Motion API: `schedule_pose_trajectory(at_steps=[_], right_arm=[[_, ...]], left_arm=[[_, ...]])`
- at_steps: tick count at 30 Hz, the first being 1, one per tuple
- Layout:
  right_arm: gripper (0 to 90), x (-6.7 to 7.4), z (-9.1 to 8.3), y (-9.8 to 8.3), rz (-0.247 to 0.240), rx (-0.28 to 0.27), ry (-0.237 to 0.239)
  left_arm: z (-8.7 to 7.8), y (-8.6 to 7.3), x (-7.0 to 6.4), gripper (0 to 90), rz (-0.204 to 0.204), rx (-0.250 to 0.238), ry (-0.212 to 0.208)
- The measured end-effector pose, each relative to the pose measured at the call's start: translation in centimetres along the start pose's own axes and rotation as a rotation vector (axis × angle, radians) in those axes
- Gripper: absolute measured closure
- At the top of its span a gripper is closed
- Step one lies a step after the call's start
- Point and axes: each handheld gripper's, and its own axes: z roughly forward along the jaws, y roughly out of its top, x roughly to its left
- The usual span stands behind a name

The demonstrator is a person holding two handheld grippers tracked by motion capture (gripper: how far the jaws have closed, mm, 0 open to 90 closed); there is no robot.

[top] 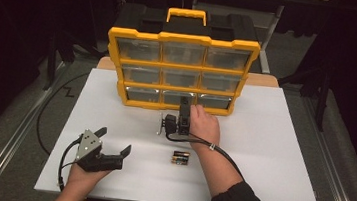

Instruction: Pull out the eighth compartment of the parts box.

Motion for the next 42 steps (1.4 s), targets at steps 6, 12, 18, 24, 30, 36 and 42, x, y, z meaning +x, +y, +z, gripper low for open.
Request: schedule_pose_trajectory(at_steps=[6, 12, 18, 24, 30, 36, 42], right_arm=[[56.3, -0.6, 0.5, 0.6, 0.015, 0.001, -0.007], [66.2, -1.2, 0.9, 0.9, 0.022, 0.026, -0.025], [72.0, -1.5, 1.1, 1.2, 0.033, 0.029, -0.029], [74.4, -1.6, 1.1, 1.5, 0.027, 0.028, -0.032], [75.1, -1.3, 1.3, 1.5, 0.021, 0.041, -0.029], [75.7, -0.9, 1.4, 1.8, 0.017, 0.051, -0.062], [76.5, -0.5, 1.5, 1.9, 0.021, 0.055, -0.098]], left_arm=[[0.0, 0.0, 0.0, 0.4, -0.002, 0.001, -0.002], [0.0, 0.0, -0.1, 0.4, -0.006, -0.001, -0.007], [0.0, 0.0, -0.1, 0.4, -0.005, 0.002, -0.010], [0.0, 0.0, -0.1, 0.4, -0.008, -0.001, -0.010], [0.0, 0.0, -0.1, 0.4, -0.008, 0.001, -0.012], [0.0, 0.0, -0.1, 0.4, -0.008, 0.003, -0.015], [0.0, 0.0, -0.1, 0.4, -0.009, 0.001, -0.016]])
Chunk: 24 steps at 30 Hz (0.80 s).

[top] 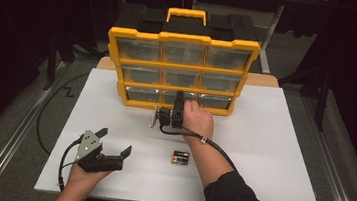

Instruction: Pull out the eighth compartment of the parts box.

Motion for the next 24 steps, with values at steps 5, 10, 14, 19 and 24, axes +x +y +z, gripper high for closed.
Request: schedule_pose_trajectory(at_steps=[5, 10, 14, 19, 24], right_arm=[[78.4, 0.20, 0.04, 0.09, -0.008, 0.007, -0.027], [79.1, 0.12, -0.01, 0.11, -0.006, 0.007, -0.021], [79.2, 0.00, -0.07, 0.08, -0.002, 0.005, -0.012], [79.3, 0.04, -0.29, 0.05, 0.009, 0.001, -0.007], [79.3, -0.09, -0.43, -0.06, -0.005, 0.000, -0.004]], left_arm=[[-0.07, 0.01, 0.01, 0.4, 0.000, -0.001, 0.001], [-0.08, 0.02, 0.00, 0.4, 0.000, -0.003, 0.000], [-0.08, 0.02, 0.01, 0.4, 0.000, -0.004, 0.001], [-0.09, 0.02, -0.01, 0.4, 0.001, -0.003, 0.001], [-0.13, 0.03, 0.00, 0.4, 0.002, -0.003, 0.000]])
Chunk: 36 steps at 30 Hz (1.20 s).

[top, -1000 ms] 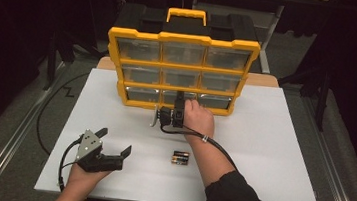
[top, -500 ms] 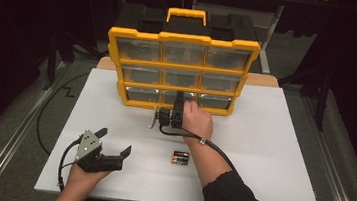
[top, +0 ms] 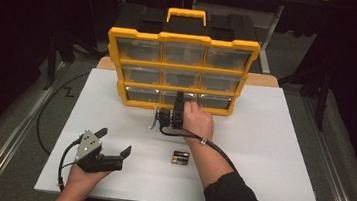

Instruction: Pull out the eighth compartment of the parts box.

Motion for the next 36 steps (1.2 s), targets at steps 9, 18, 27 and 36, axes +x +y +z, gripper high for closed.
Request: schedule_pose_trajectory(at_steps=[9, 18, 27, 36], right_arm=[[79.3, -0.06, -0.20, -0.07, -0.005, -0.002, 0.005], [79.3, -0.12, -0.30, -0.09, -0.004, -0.002, 0.012], [79.5, -0.26, -0.45, -0.13, -0.003, -0.004, 0.024], [79.5, -0.39, -0.73, -0.19, -0.015, -0.009, 0.031]], left_arm=[[-0.01, 0.01, -0.01, 0.4, -0.001, -0.002, -0.001], [-0.03, 0.02, 0.00, 0.4, -0.002, -0.004, -0.001], [-0.05, 0.03, 0.04, 0.4, -0.004, -0.005, -0.003], [-0.05, 0.02, 0.00, 0.4, -0.006, -0.004, -0.002]])
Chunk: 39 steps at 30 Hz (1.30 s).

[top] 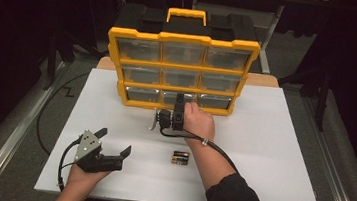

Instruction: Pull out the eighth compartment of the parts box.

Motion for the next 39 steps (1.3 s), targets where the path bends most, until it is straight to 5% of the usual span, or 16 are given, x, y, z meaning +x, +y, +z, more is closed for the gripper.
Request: schedule_pose_trajectory(at_steps=[39], right_arm=[[79.4, 0.2, -3.5, -0.6, 0.013, -0.010, 0.035]], left_arm=[[0.0, 0.0, 0.0, 0.4, 0.002, 0.000, 0.008]])
